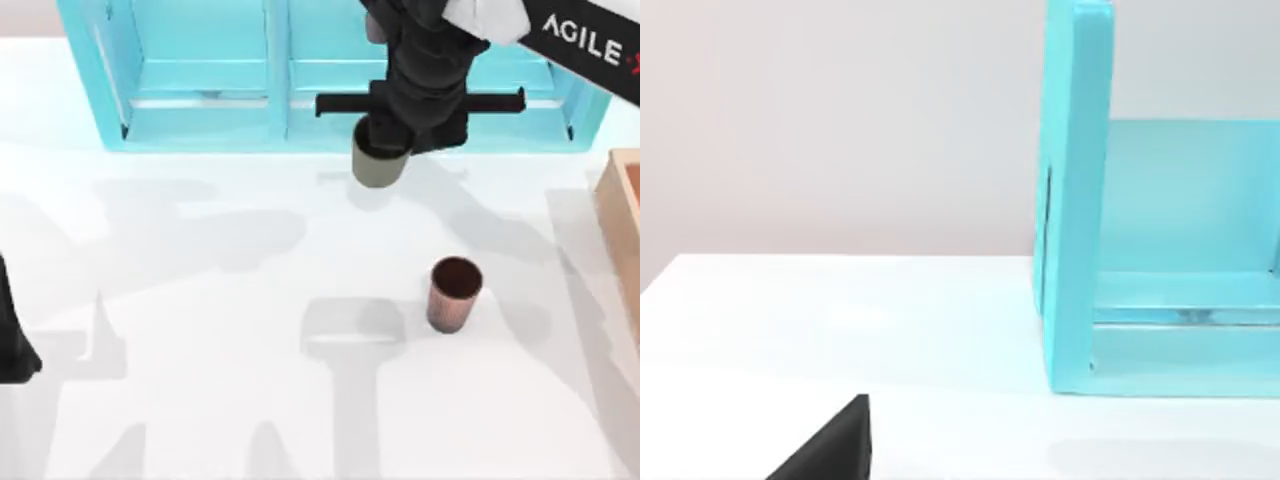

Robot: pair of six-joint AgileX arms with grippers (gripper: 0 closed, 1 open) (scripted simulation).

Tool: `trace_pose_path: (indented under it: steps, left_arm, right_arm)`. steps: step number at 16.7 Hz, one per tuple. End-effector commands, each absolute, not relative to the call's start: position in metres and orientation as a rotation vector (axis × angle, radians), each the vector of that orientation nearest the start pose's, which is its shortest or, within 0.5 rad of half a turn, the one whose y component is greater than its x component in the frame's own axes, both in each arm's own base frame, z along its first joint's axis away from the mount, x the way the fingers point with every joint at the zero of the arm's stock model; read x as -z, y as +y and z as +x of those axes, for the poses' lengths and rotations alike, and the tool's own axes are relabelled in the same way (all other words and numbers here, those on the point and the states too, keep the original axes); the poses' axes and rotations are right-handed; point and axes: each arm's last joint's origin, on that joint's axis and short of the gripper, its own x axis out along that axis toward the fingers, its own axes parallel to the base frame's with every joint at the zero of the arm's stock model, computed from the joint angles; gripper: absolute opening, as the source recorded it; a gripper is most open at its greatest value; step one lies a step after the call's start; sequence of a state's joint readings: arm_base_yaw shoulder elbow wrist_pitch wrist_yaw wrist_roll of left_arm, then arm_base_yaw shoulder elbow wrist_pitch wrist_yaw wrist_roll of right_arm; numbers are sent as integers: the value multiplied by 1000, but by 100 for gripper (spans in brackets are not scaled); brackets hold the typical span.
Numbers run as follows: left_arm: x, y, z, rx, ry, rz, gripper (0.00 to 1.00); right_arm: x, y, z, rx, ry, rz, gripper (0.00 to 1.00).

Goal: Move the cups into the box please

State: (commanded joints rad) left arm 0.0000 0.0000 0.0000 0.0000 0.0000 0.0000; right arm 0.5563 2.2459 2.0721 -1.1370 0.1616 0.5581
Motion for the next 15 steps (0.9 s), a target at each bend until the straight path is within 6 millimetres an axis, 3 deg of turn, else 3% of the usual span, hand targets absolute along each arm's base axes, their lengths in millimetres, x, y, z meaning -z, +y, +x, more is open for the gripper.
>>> trace_pose_path:
  steps: [2,7,9,12,15]
  left_arm:
    - [-160,-1,106,0,0,0,100]
    - [-160,-1,106,0,0,0,100]
    - [-160,-1,106,0,0,0,100]
    - [-160,-1,106,0,0,0,100]
    - [-160,-1,106,0,0,0,100]
  right_arm:
    - [-235,238,395,4,1271,8,0]
    - [-235,239,395,1,1267,6,0]
    - [-240,224,395,4,1280,2,0]
    - [-255,164,394,16,1318,-14,0]
    - [-269,72,384,40,1366,-40,0]
